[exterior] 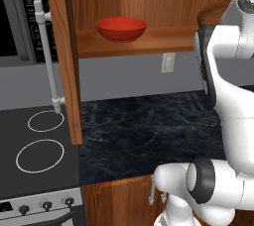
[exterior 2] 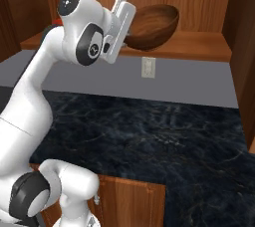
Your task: Move the bowls from the cabinet to the plates on the dining table.
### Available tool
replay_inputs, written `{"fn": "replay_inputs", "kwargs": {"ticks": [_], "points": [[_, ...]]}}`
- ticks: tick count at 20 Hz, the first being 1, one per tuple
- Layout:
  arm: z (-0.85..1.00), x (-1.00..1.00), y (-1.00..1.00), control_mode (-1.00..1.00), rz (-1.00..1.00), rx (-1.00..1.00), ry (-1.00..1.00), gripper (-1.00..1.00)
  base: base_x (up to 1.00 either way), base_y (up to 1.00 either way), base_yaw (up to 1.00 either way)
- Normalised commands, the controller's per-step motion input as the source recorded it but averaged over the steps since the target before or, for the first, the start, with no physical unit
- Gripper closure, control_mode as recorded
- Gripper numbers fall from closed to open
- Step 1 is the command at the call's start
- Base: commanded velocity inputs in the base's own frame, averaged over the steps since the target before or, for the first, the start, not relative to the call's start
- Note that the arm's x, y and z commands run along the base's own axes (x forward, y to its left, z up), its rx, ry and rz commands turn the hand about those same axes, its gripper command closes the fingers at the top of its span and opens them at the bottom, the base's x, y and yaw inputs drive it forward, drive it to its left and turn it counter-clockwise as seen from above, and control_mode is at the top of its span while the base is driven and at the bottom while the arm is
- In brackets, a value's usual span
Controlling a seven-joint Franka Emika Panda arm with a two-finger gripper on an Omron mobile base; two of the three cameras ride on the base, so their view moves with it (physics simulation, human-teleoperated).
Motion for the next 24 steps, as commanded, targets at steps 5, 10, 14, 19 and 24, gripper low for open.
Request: {"fn": "replay_inputs", "kwargs": {"ticks": [5,10,14,19,24], "points": [[0.10,-0.35,0.30,-1.00,0.09,0.00,0.05,1.00,0.00,0.00,0.00],[0.03,-0.37,0.22,-1.00,0.10,0.00,0.06,1.00,0.00,0.00,0.00],[-0.08,-0.48,0.26,-1.00,0.07,0.00,0.02,1.00,0.00,0.00,0.00],[-0.27,-0.49,0.30,-1.00,0.07,0.00,0.03,1.00,0.00,0.00,0.00],[-0.19,-0.43,0.16,-1.00,0.10,0.01,0.03,1.00,0.00,0.00,0.00]]}}
